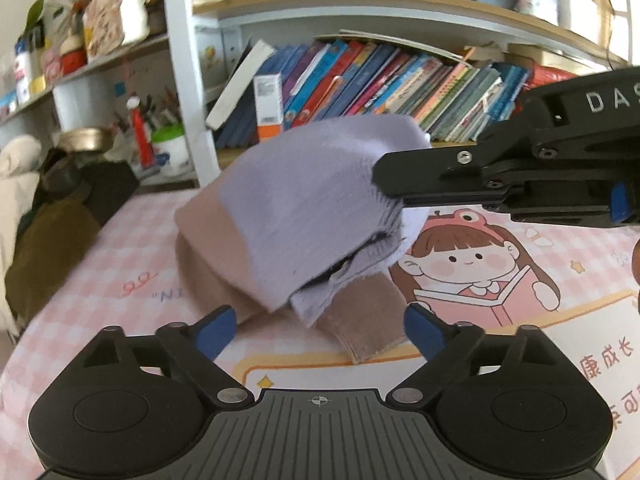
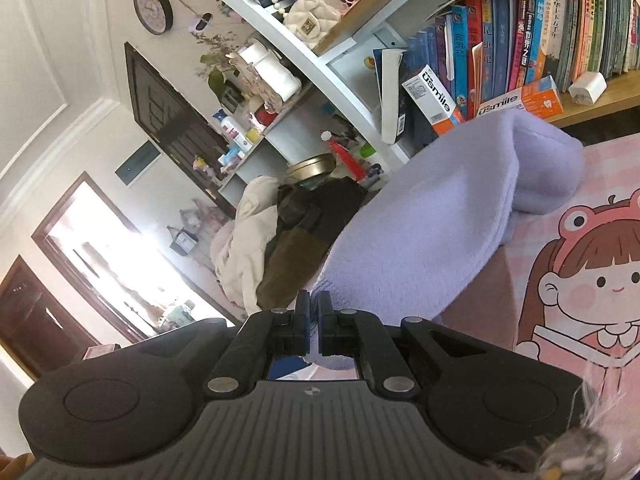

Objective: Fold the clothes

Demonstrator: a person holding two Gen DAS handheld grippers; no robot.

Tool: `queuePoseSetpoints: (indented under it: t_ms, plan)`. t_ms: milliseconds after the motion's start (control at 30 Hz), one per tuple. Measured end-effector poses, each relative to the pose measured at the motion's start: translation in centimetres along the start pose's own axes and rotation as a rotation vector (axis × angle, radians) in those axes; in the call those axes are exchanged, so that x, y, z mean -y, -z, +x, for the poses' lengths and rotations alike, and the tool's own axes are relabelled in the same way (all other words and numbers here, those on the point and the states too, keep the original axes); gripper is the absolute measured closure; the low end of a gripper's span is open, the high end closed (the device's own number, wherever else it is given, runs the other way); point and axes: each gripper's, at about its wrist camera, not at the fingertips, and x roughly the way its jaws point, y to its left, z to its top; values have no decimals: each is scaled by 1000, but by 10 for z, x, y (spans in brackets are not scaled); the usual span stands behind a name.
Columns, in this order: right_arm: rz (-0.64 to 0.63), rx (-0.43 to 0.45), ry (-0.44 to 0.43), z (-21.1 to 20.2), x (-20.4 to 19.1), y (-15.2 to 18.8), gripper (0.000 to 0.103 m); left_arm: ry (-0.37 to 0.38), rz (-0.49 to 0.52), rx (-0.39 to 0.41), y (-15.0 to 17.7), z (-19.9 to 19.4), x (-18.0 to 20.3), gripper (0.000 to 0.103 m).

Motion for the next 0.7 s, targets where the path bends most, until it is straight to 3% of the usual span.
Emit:
queuePoseSetpoints:
  t_ms: [233, 400, 433, 467, 533, 700]
  plan:
    - [-3, -53, 7, 6, -8, 6, 99, -6, 83, 62, -11, 7, 6, 32]
    - [10, -34, 74, 9, -8, 6, 95, 13, 78, 65, -16, 23, -6, 90]
    - [17, -17, 97, 8, -7, 4, 95, 21, 72, 63, -16, 24, -10, 95]
    - [34, 7, 121, 6, -3, 3, 86, 29, 66, 62, -16, 26, -14, 97]
    - [82, 50, 188, 0, 7, -1, 27, 46, 58, 62, -15, 26, -21, 98]
    - [380, 115, 323, -4, 65, -7, 24, 83, 77, 92, -13, 3, -38, 98]
